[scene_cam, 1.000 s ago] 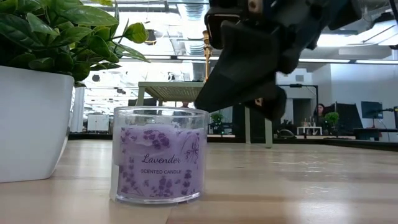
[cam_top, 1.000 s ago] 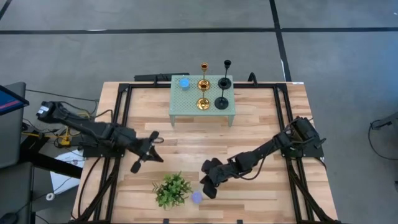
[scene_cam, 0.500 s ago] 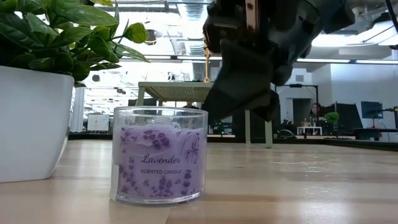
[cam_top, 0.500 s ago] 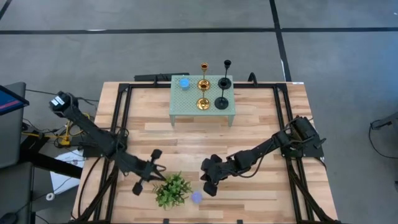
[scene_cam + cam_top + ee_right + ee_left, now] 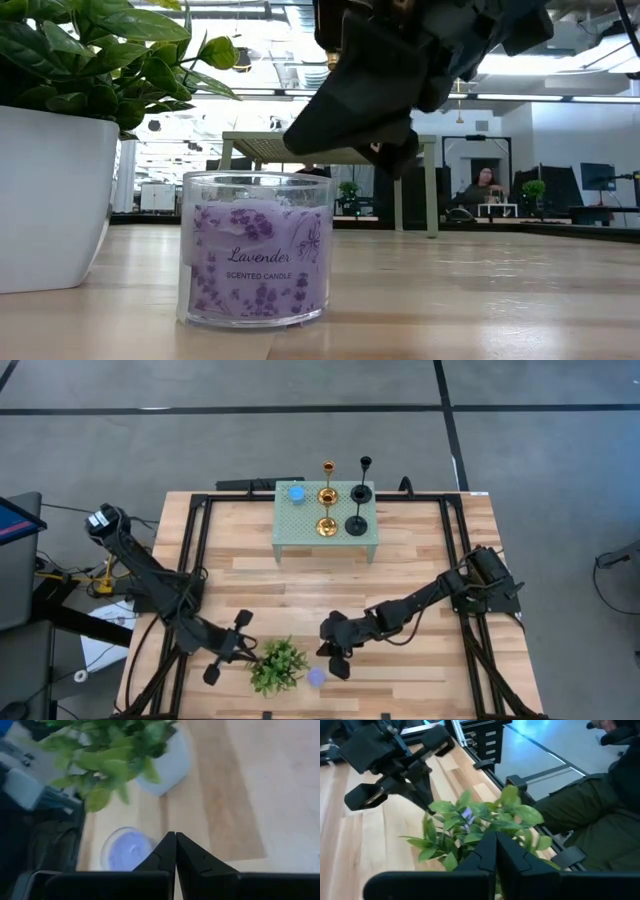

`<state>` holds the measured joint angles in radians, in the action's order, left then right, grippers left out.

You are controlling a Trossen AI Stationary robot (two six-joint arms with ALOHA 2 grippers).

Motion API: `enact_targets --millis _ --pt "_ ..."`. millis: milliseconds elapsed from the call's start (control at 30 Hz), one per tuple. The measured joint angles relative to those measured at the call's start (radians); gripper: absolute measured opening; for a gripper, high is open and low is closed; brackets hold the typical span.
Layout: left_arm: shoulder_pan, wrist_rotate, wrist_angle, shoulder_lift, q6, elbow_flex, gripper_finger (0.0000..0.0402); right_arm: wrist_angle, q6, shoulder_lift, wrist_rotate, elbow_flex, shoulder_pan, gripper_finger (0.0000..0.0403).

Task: Pick & Place candle stick holders
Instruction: Put the violet candle on the shelf

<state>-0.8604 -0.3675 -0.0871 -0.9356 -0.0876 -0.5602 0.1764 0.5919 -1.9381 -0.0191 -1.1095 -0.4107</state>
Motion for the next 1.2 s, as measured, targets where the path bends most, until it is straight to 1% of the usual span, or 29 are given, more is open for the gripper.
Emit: enact_targets --millis 133,233,300,367,467,767,867,933,1067,1200 --pt "-0.033 0.001 0.001 0.0 -0.048 0.0 0.0003 0.07 -0.037 0.001 0.09 0.001 -0.001 0.0" --pt "-0.068 0.0 0.003 0.0 -0.108 0.0 0.0003 0.07 -0.046 0.001 0.1 0.001 0.0 0.0" --pt "-0.103 0.001 -0.014 -0.002 -0.119 0.0 0.0003 0.064 -0.055 0.001 0.1 0.001 0.006 0.0" --pt "-0.127 0.002 -0.095 -0.026 -0.102 0.0 0.0003 0.064 -0.069 0.001 0.102 0.001 0.013 0.0" --pt "-0.146 0.001 -0.206 -0.087 -0.036 -0.004 0.0003 0.054 -0.071 0.001 0.112 0.001 0.03 0.0" --pt "-0.114 -0.004 -0.213 -0.377 -0.029 -0.153 0.0003 0.018 -0.077 0.001 0.123 0.001 0.061 0.0" --pt "-0.103 -0.071 -0.214 -0.459 -0.051 -0.193 0.0003 0.011 -0.079 0.001 0.123 0.001 0.068 0.0" --pt "-0.092 -0.097 -0.212 -0.501 -0.078 -0.214 0.0003 0.002 -0.08 0.001 0.123 0.001 0.068 0.0" --pt "-0.078 -0.102 -0.214 -0.569 -0.111 -0.256 0.0003 -0.025 -0.102 0.001 0.123 0.001 0.073 0.0" --pt "-0.072 -0.1 -0.213 -0.599 -0.127 -0.279 0.0003 -0.032 -0.106 0.001 0.119 0.002 0.072 0.0"
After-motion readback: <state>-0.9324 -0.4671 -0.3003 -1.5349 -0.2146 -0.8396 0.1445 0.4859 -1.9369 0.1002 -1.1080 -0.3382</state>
